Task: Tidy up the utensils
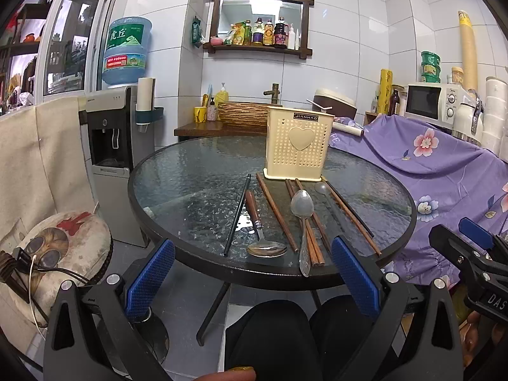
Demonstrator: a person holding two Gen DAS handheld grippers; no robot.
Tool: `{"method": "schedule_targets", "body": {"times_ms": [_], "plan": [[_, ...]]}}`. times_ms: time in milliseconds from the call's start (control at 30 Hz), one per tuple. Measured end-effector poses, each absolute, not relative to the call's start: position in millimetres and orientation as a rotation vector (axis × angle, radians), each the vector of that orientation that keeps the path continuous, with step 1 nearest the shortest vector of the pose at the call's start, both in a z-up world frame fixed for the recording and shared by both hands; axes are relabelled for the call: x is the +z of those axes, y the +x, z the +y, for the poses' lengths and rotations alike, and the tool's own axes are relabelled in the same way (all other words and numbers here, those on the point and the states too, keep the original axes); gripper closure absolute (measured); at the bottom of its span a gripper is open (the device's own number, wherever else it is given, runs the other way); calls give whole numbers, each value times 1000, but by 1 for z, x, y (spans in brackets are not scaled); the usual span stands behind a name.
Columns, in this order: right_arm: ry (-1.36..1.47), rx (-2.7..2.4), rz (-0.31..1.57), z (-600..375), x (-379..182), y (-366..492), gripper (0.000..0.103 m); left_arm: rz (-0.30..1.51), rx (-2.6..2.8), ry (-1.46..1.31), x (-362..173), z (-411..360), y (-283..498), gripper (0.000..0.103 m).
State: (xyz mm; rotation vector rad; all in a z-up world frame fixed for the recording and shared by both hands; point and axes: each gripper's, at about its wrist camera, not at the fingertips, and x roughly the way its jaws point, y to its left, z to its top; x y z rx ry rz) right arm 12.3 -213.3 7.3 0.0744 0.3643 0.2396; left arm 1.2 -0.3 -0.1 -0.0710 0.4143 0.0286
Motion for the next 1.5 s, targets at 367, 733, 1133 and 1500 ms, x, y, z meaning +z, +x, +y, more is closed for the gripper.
{"method": "schedule_targets", "body": {"times_ms": [367,733,1133,1500], "plan": [[74,238,365,-213,7,12,5,413,36,-72,-1,1,2,6],[73,238,366,-212,6,13,5,416,36,-73,-2,4,2,6],[72,238,367,-212,7,13,5,418,40,-76,-1,2,3,6],[73,238,368,-212,6,13,5,423,39,-77,-3,3,3,6]]}}
